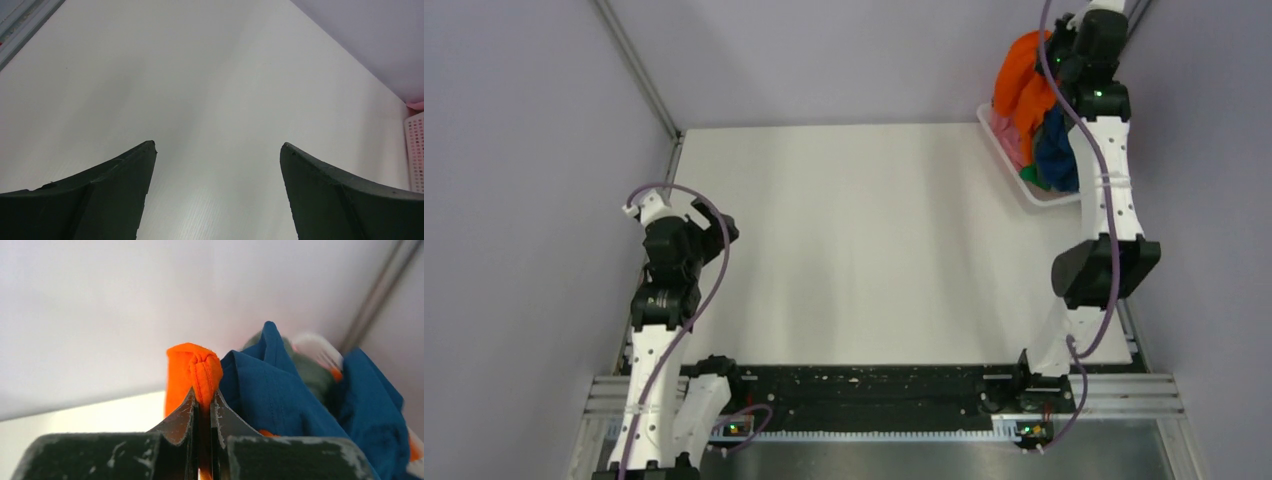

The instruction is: Fold and stack the t-shirts

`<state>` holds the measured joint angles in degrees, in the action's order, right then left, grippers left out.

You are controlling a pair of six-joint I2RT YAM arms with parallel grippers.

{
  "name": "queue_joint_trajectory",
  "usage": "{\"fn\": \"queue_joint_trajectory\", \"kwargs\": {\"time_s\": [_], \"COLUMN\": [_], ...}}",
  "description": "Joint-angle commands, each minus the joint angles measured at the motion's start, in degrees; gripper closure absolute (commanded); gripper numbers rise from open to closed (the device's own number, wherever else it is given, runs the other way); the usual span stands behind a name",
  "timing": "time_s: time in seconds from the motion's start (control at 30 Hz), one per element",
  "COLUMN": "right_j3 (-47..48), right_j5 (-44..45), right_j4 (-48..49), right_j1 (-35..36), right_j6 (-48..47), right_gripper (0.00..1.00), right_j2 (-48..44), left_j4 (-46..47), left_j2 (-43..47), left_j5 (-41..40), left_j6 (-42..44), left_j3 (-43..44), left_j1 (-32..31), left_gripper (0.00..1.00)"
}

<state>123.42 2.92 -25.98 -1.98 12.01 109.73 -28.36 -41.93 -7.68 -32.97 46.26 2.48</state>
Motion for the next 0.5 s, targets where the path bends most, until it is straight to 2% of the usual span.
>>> {"fn": "queue_joint_trajectory", "kwargs": {"time_s": [0.0, 0.07, 0.33, 0.43, 0.47], "right_j3": [3.47, 4.79, 6.68, 7.25, 8.03], "right_j5": [-11.89, -13.61, -9.04, -3.63, 0.85], "right_j4": [8.55, 9.64, 8.87, 7.42, 7.04], "right_j1": [4.61, 5.43, 6.46, 6.42, 6.37], "right_j6": [3.59, 4.68, 4.13, 2.73, 1.69], "right_gripper": [1.0, 1.0, 1.0, 1.0, 1.0], "right_j2": [-10.73, -11.57, -10.25, -8.94, -8.17], "left_j4": [-0.76, -1.4, -2.69, -2.7, -2.81], "left_j2": [2.65, 3.41, 4.08, 3.66, 3.48], "left_j5": [2.79, 3.15, 3.5, 3.1, 2.92], "left_j6": [-0.61, -0.84, -1.3, -1.14, -0.99], "left_j3": [1.67, 1.69, 1.99, 2.06, 2.16], "left_j1": [0.12, 0.13, 0.11, 0.15, 0.13], "left_gripper": [0.01, 0.01, 0.01, 0.01, 0.01]}}
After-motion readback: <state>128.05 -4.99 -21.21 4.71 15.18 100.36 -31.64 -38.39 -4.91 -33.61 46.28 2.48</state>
